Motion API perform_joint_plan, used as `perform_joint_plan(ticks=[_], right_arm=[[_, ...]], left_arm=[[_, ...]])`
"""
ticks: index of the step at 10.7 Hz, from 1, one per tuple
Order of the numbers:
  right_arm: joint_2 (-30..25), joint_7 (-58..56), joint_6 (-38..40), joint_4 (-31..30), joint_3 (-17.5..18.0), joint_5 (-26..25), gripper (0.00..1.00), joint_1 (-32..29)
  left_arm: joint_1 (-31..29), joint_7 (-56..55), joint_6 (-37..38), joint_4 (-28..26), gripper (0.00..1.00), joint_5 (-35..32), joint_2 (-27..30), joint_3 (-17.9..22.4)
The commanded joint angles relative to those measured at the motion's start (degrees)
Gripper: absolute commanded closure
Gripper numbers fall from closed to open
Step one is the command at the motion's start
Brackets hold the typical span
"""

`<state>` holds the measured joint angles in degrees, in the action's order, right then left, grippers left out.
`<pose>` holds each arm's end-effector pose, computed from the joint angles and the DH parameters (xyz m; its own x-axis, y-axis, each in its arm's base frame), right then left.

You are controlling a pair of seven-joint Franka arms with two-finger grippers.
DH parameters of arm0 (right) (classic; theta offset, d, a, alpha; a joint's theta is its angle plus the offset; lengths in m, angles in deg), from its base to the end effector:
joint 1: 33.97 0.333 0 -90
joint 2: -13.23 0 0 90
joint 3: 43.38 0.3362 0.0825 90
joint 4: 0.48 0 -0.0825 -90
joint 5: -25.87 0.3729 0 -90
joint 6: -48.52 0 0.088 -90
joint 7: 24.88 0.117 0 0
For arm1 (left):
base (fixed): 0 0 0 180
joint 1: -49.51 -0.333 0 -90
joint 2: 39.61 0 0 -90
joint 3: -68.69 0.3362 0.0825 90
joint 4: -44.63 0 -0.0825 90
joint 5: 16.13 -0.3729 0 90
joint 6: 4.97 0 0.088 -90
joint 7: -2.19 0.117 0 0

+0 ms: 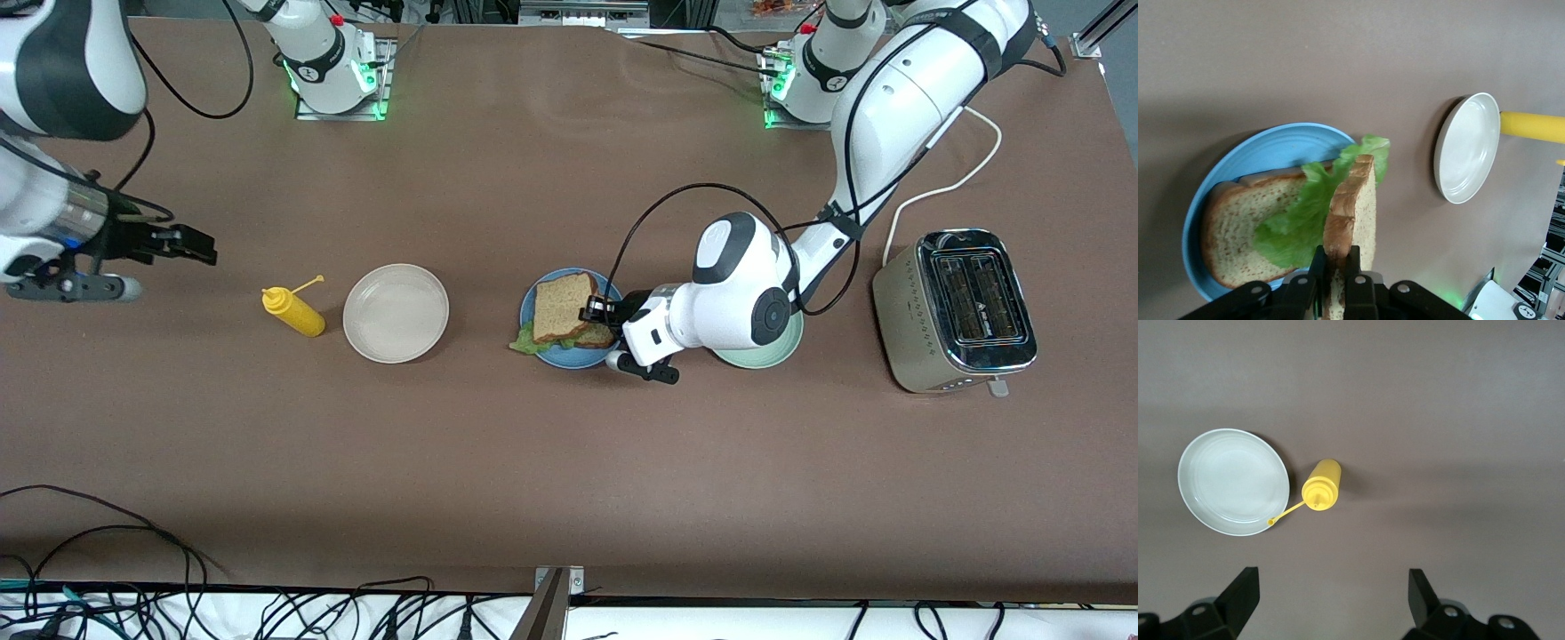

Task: Make sandwich in blue plate with both arms
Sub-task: 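Lower the bread onto the lettuce and open the left gripper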

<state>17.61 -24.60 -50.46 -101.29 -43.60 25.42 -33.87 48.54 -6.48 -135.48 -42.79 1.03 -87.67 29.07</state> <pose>0.5642 -0.0019 0.5180 0.9941 -0.0058 -0.1081 -0.0049 -1.0000 0.0084 0.6151 -0.3766 0.2713 0.9669 -0.1892 -0.1711 -0.0372 -0.7680 0.6393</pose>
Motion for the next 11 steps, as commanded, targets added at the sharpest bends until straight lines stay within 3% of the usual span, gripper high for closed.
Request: perform_joint_plan(ticks=[1,2,4,7,11], right_arm=[[-5.00,-1.15,2.99,-1.77,1.20,-0.08,0.00,-2.56],[-5.00,-1.33,5.53,0.77,1.02,-0.16,0.00,-2.65],[-5.00,-2.82,10.02,4.21,-0.73,0.10,0.00,-2.65],[-4.91,-3.00,12.68,6.59,-2.06,1.42,0.00,-2.56],[-4.47,-2.83,12.68,8.17,-1.79,1.42,0.00,-2.47]], left_arm=[[0.35,1.28,0.25,-0.38,0.49,1.12,0.33,1.39],[0.35,1.46,0.25,-0.30,0.15,1.12,0.59,2.26],[0.26,1.46,0.69,-0.30,0.01,1.03,0.94,2.62],[-0.70,1.37,4.54,-0.12,0.00,1.12,2.96,2.88],[-0.62,1.29,14.81,-0.30,0.00,1.12,14.44,8.49]])
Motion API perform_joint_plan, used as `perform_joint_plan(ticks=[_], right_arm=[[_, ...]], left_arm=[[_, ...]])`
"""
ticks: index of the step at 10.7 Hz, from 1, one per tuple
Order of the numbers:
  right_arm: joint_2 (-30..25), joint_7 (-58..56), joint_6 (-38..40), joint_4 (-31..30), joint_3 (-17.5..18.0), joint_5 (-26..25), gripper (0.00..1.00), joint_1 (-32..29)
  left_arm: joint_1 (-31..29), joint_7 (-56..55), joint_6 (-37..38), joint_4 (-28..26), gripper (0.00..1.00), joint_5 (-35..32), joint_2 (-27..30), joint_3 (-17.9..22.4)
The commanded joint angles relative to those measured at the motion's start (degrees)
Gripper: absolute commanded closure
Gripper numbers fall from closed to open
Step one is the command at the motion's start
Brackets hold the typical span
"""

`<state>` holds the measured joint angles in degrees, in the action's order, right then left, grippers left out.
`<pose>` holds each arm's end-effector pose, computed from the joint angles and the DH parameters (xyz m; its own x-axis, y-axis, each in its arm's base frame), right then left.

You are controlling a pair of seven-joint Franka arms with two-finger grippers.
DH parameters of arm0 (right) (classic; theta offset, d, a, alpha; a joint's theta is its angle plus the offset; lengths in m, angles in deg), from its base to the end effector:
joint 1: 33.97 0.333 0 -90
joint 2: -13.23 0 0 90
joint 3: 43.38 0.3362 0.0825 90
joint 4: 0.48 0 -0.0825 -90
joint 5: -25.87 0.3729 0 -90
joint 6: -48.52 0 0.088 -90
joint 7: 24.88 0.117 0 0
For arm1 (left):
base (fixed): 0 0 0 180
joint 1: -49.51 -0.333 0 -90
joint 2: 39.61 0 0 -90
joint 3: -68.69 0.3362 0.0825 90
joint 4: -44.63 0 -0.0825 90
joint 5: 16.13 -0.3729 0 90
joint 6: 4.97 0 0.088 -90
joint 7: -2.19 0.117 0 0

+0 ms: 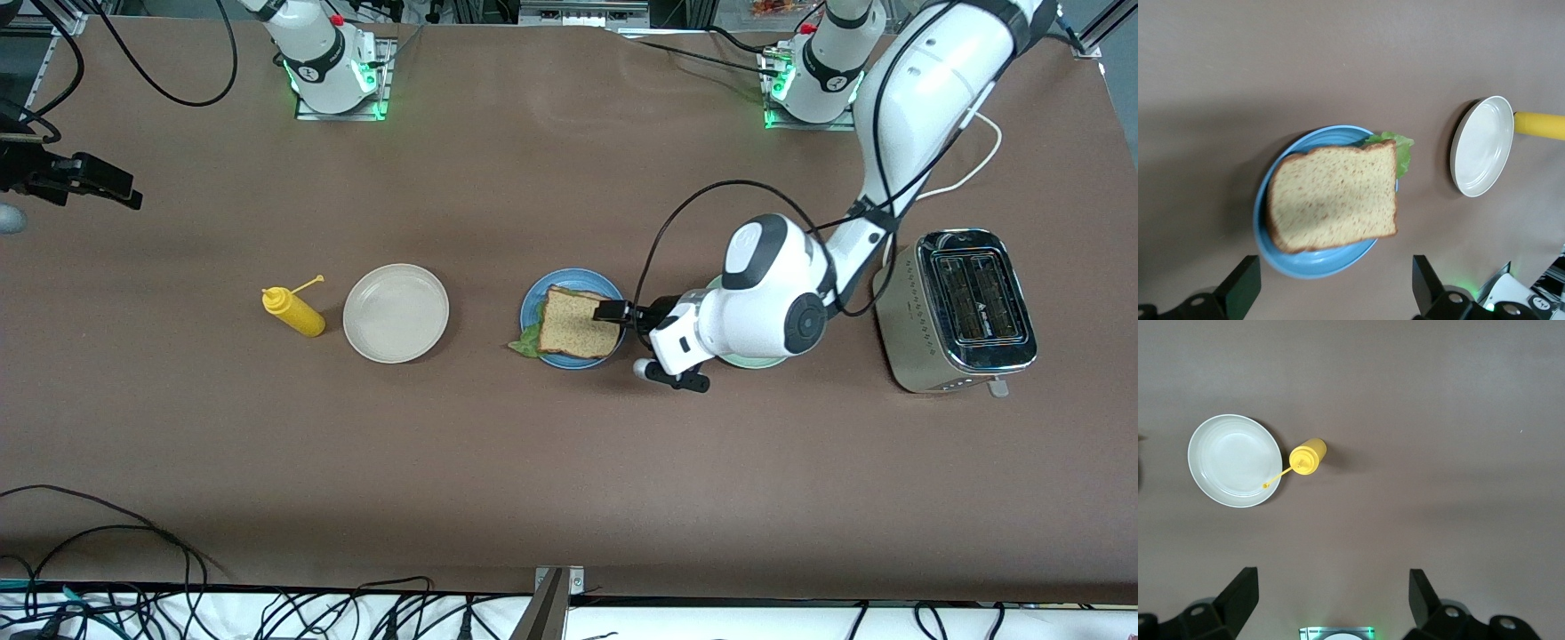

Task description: Make sandwich in blue plate with both arms

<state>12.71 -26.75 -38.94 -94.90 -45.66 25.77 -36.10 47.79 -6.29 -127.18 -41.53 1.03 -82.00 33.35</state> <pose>0.5298 -0.0412 0.6007 0.9927 -0.0439 -0.1122 -0.0444 -0.9990 -0.0023 0.6302 -0.3344 0.3128 0.9648 -0.1945 -0.1773 -0.0568 -0.8118 0.5811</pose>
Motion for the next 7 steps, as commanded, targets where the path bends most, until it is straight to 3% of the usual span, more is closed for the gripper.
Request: perform_joint_plan(ticks=[1,5,7], right_arm=[[0.34,-0.76,0.98,2.12,0.43,0.98,0.00,-0.07],[0.60,-0.76,0.63,4.06,0.08,1.15,0.00,0.19],[0.60,-0.68,0.19,4.15,0.35,1.06,0.00,0.28]], left_arm=[[0.48,1.19,9.33,-1.64,0.00,1.03,12.03,6.48],[1.01,1.28,22.25,-1.03,0.00,-4.84,23.46,14.31],[1.19,1.36,24.73,-1.03,0.00,-13.17,27.86,15.64]])
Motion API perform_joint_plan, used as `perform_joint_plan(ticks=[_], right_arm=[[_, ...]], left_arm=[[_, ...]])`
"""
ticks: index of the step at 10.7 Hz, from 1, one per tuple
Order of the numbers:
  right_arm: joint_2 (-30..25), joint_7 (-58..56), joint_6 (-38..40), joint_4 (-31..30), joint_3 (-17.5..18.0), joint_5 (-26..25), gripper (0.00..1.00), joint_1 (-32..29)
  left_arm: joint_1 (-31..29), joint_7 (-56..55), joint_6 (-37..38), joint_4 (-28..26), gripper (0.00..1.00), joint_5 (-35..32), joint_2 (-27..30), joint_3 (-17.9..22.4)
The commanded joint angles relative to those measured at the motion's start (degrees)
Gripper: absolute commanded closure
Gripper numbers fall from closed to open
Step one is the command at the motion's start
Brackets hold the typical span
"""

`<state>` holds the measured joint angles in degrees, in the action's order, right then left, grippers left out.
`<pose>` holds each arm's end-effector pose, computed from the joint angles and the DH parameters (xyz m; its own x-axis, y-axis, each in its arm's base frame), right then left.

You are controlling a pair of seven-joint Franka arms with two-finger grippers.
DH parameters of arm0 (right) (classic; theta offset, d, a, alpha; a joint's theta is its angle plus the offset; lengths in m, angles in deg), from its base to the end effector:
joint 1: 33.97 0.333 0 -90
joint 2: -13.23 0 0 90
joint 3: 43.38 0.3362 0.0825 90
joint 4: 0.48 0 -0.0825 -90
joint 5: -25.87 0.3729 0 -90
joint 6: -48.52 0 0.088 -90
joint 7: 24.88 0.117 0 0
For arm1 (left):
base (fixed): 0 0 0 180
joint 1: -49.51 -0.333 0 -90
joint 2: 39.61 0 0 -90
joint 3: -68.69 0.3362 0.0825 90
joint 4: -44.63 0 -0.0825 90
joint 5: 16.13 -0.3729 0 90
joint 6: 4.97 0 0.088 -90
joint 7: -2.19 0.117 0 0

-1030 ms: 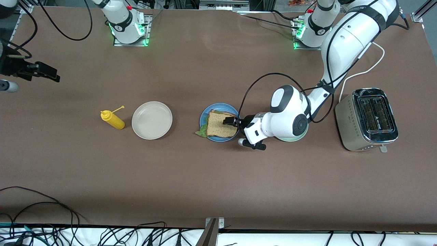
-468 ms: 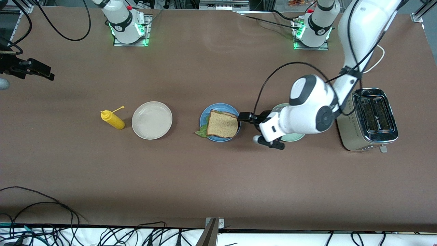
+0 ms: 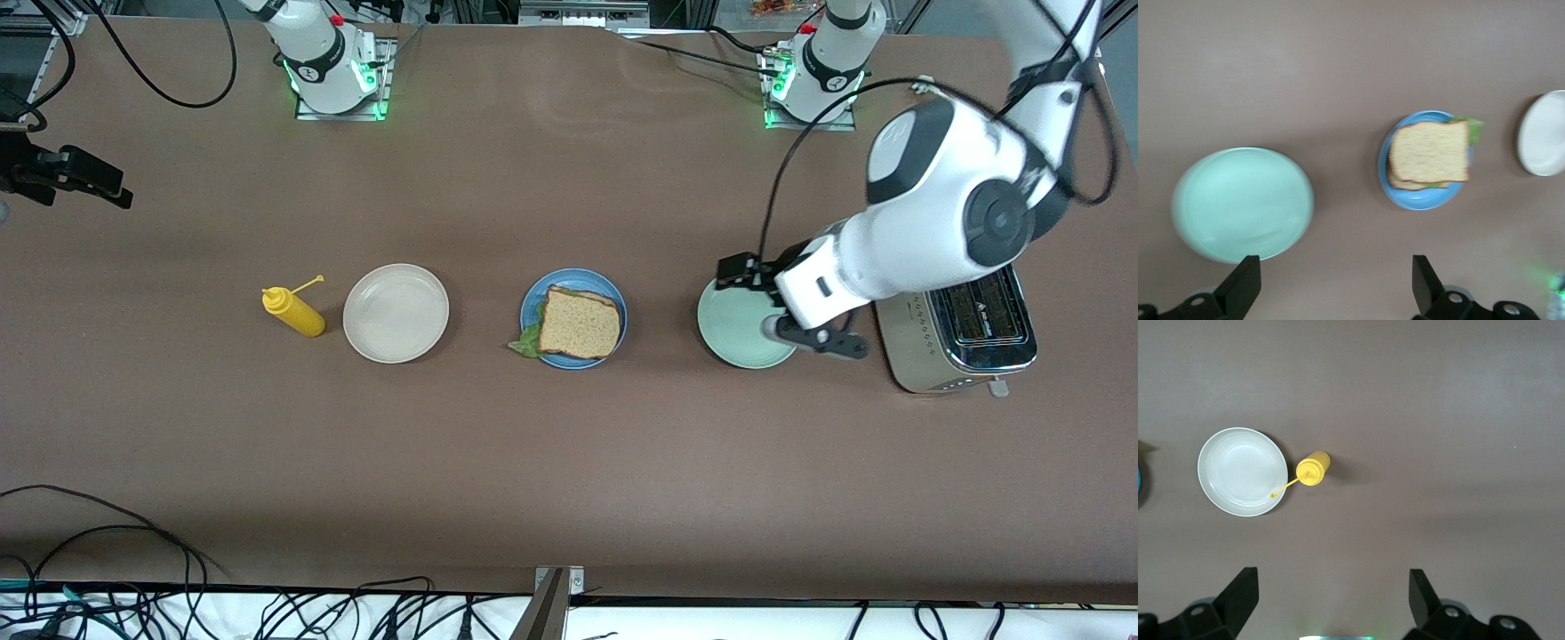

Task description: Make sandwich in blue plate with both arms

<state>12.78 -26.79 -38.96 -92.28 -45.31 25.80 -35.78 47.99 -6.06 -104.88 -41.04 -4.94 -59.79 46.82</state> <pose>0.5333 -0.0351 0.6209 0.9972 -0.0318 -0.0675 -0.0320 -0.9995 -0.0013 0.6117 -0.2112 0.4904 0.9765 -0.1710 -0.1308 -0.1261 -0.9466 0.2967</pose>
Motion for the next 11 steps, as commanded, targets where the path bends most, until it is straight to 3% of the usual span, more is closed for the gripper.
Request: perform_joint_plan(ticks=[1,8,11], right_arm=[[0.80,-0.20,-0.92,1.44,-0.08,0.95,0.00,-0.03],[1.59,-0.02,-3.66,1.44,-0.08,0.51,0.00,-0.03],[2.20,-0.64,-3.75,1.53,-0.08,0.16,0.00,-0.03]], left_arm=[[0.99,1.31,4.35,-1.53,0.00,-9.06,7.59,3.49],[3.88,11.15,14.03,-2.23,0.00,-9.43,19.37,18.43],[3.10,11.33,16.75,-2.32,0.00,-11.63,22.02,18.97]])
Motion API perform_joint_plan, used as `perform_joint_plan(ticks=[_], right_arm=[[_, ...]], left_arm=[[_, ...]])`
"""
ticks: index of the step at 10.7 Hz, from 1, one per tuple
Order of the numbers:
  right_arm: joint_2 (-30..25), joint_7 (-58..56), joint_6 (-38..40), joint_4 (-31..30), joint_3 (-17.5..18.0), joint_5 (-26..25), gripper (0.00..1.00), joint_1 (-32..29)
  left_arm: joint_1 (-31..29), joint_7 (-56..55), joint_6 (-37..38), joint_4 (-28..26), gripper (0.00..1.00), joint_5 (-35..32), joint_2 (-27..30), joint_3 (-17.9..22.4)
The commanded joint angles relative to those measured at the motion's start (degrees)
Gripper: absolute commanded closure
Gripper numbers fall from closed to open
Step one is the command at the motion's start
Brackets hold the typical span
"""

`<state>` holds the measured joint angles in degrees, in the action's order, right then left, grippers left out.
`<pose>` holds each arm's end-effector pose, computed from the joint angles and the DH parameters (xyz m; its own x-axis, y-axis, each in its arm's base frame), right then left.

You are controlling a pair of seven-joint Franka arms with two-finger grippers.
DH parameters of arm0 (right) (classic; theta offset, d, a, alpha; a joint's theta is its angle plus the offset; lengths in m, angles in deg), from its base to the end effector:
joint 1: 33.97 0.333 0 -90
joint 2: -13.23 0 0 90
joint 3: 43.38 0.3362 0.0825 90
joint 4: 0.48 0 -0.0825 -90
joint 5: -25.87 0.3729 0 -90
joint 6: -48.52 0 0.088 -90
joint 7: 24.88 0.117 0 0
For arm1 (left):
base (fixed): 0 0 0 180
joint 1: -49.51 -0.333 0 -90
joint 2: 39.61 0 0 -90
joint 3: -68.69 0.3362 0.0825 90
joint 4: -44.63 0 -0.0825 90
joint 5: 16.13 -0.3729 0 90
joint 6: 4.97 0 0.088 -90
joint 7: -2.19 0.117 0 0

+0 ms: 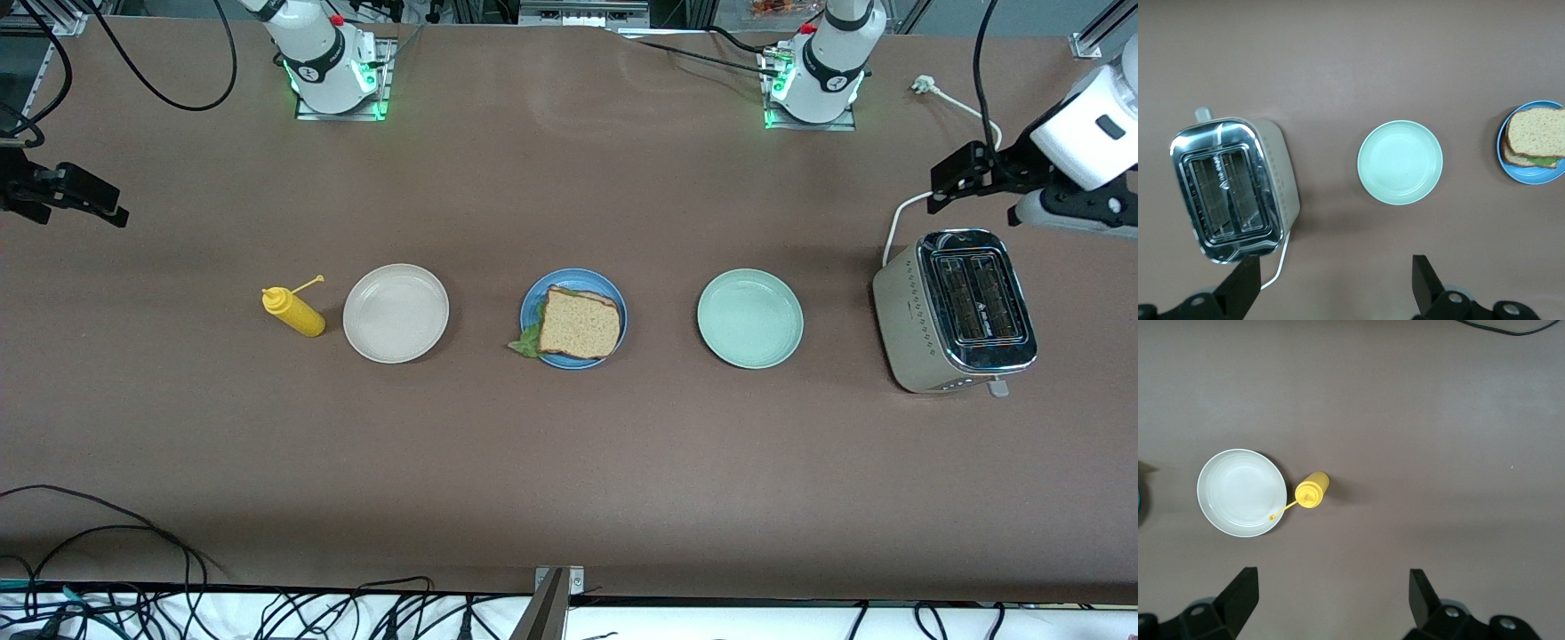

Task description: Make sandwich in blue plate with both arms

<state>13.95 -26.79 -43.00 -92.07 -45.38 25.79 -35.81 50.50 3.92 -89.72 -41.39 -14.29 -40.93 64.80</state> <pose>0.5478 -0.0368 0.6173 0.9993 -0.0336 -0.0138 -0.0336 -0.9994 0.0014 0.5392 -0.0496 0.6462 0.9920 -0.1180 -0.0440 -0.1165 -0.9926 0.0350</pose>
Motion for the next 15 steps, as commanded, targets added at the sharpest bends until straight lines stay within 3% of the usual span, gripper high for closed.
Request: perform_joint_plan(ticks=[1,7,15], right_arm=[[1.03,-0.64,0.20,1.32,-0.02,0.16,0.00,-0.01],[1.03,-0.55,0.29,1.32,0.07,-0.01,0.00,-0.01],[1.03,-0.55,0.20,1.32,0.07,-0.01,0.00,-0.01]], left_arm=[[0.50,1.35,1.69,-1.96,0.00,-2.28,3.25,1.08],[0.41,1.26,0.82,-1.88,0.00,-5.09,1.67,1.08],[-0.47,1.26,-1.30,-2.05,0.00,-1.76,0.88,1.16]])
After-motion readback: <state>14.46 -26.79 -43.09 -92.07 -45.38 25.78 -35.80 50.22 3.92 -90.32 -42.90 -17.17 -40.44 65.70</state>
